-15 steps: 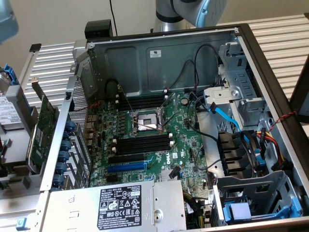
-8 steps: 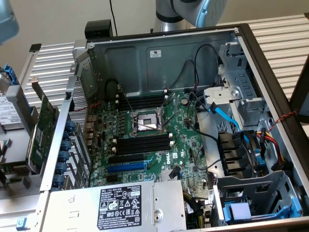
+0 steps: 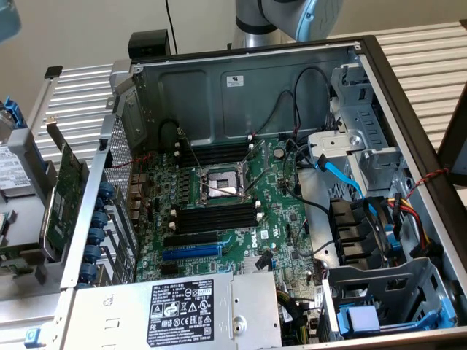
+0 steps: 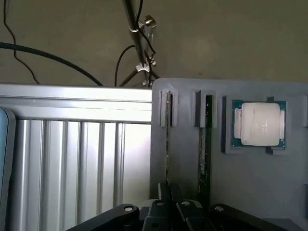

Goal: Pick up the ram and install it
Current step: 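Pick up the ram and move it above insertion slot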

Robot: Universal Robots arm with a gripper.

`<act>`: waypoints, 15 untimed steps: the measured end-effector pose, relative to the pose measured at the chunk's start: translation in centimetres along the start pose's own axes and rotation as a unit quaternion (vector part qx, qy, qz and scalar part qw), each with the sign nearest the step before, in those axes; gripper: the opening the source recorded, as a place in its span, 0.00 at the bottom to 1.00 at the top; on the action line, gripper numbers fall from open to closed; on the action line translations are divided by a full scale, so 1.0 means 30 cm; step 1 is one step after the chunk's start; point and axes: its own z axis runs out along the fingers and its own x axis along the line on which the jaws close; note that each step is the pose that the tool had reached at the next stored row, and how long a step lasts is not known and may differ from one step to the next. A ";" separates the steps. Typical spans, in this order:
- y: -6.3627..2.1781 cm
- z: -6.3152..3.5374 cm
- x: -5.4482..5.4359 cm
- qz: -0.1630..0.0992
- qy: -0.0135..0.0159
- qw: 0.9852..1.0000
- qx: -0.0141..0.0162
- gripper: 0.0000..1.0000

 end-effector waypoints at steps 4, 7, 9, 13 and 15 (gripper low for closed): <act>0.001 -0.060 0.000 0.000 0.000 1.000 0.000 0.12; 0.002 -0.107 0.001 0.000 0.000 1.000 0.000 0.12; -0.004 -0.137 0.003 0.000 0.000 1.000 -0.001 0.12; -0.036 -0.198 0.010 0.000 0.000 1.000 -0.004 0.12; -0.055 -0.228 0.014 0.000 0.000 1.000 -0.005 0.12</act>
